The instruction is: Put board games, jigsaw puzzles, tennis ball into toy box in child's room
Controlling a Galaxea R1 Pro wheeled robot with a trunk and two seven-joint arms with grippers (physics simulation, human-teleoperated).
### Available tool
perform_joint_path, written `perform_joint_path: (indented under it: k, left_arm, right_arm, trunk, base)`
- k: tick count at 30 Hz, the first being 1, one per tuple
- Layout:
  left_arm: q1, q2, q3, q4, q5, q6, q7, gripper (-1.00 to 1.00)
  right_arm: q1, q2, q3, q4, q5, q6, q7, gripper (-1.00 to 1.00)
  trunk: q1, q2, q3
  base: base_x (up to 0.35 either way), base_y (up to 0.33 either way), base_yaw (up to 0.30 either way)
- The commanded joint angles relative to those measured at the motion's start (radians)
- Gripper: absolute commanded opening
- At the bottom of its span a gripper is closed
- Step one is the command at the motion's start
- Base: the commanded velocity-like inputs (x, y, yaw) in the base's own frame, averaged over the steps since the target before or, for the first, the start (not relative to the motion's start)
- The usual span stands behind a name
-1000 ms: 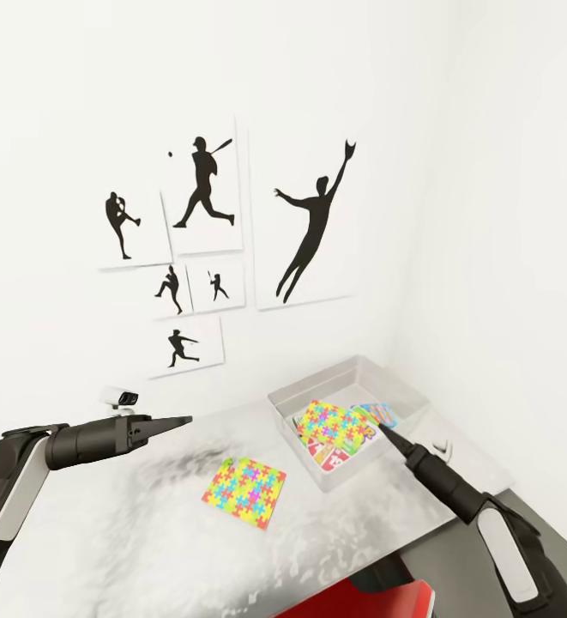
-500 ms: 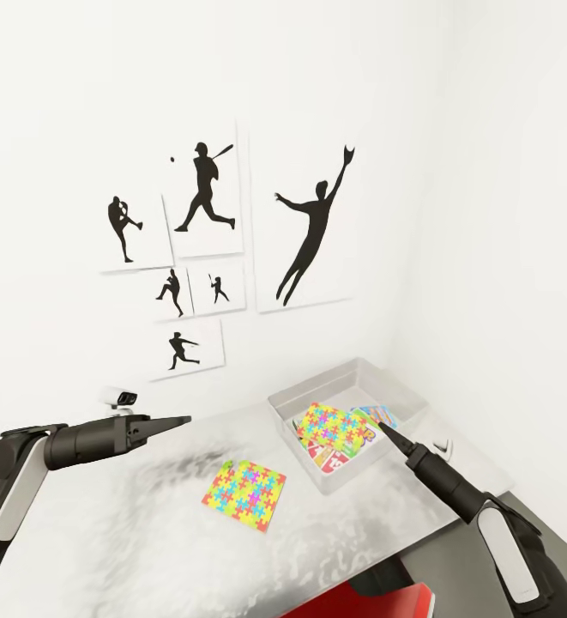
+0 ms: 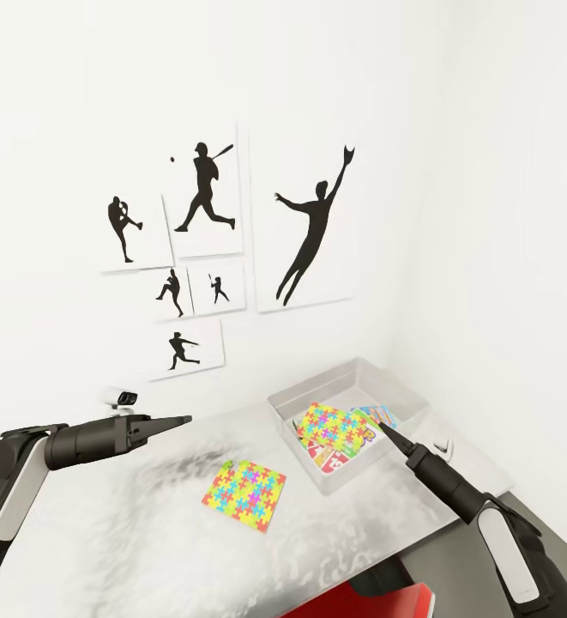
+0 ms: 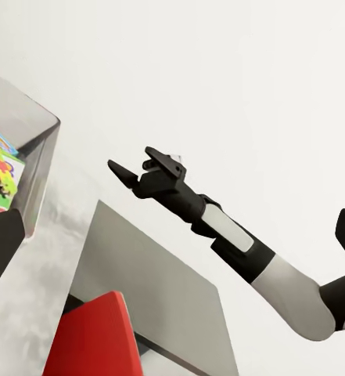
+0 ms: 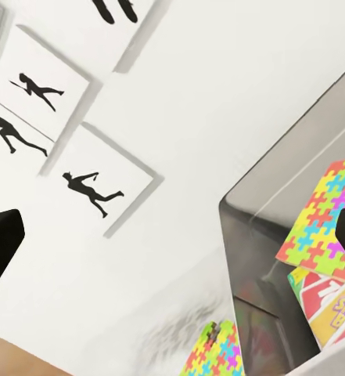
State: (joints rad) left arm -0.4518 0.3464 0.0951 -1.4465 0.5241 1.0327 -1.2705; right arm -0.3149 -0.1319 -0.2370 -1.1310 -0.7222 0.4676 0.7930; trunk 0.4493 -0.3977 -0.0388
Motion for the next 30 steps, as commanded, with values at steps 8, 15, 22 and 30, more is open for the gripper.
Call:
perform_joint_path:
  k: [8,15,22,30]
  left_arm:
    - [-0.001,-0.001,-0.001,0.000,0.002,0.007,-0.001,1.00]
    - [-0.001,-0.001,-0.001,0.000,0.002,0.007,-0.001,1.00]
    - [-0.001,-0.001,-0.001,0.000,0.001,0.007,-0.001,1.00]
    - [-0.001,-0.001,-0.002,0.000,0.001,0.007,-0.001,1.00]
  right_arm:
    - [0.000,-0.001,-0.002,0.000,-0.007,0.008,0.000,1.00]
    - [0.000,-0.001,-0.002,0.000,-0.006,0.007,-0.002,1.00]
    - [-0.001,0.000,-0.001,0.000,-0.003,0.005,-0.003,1.00]
    - [-0.001,0.000,-0.001,0.000,-0.002,0.005,-0.002,1.00]
  trunk:
    - [0.001,-0.002,-0.002]
    - [0.001,-0.002,-0.002]
    - [0.001,-0.002,0.001]
    - [0.001,-0.002,0.004]
  base:
    - [0.000,0.000,0.000]
    - [-0.012,0.000,0.003]
    - [-0.134,0.000,0.185]
    - [-0.202,0.000,0.275]
